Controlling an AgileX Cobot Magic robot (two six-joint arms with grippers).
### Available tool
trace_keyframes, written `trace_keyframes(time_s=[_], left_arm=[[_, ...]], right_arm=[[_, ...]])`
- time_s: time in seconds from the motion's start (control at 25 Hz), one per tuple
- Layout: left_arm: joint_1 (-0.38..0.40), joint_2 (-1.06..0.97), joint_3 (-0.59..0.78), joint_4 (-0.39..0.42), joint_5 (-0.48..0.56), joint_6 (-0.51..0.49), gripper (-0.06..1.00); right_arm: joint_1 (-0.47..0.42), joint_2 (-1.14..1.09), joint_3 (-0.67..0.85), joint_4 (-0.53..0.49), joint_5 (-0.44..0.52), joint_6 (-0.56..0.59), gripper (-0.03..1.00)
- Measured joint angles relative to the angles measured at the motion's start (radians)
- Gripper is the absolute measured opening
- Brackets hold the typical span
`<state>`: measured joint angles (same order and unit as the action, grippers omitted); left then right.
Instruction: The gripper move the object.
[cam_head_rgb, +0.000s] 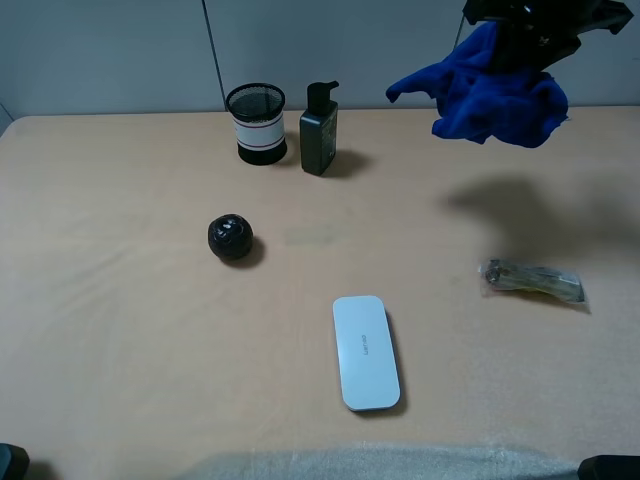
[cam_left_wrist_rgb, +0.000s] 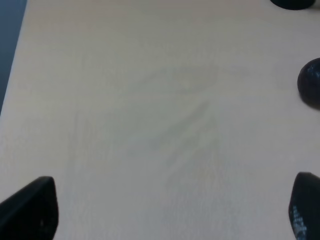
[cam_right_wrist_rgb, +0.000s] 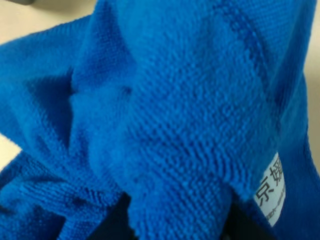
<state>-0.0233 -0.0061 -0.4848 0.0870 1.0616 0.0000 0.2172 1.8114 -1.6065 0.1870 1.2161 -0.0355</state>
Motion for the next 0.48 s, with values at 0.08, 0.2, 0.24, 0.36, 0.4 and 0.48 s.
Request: trace_keyframes(time_s=[0.08, 0.2, 0.24, 0.36, 0.4, 0.48], left_arm=[[0.0, 0.0, 0.0, 0.0, 0.0, 0.0, 0.93], [0.0, 0.0, 0.0, 0.0, 0.0, 0.0, 0.93], [0.0, 0.0, 0.0, 0.0, 0.0, 0.0, 0.93], [0.0, 0.0, 0.0, 0.0, 0.0, 0.0, 0.93], [0.0, 0.0, 0.0, 0.0, 0.0, 0.0, 0.93], [0.0, 0.0, 0.0, 0.0, 0.0, 0.0, 0.93]], right_arm=[[0.036, -0.01, 0.0, -0.001, 0.0, 0.014, 0.16], [0.089, -0.022, 0.0, -0.001, 0.001, 0.036, 0.16], [0.109, -0.025, 0.0, -0.001, 0.001, 0.049, 0.16], [0.165, -0.035, 0.0, 0.0, 0.001, 0.075, 0.16], [0.181, -0.036, 0.0, 0.0, 0.001, 0.084, 0.16], [0.22, -0.036, 0.0, -0.001, 0.001, 0.1, 0.16]])
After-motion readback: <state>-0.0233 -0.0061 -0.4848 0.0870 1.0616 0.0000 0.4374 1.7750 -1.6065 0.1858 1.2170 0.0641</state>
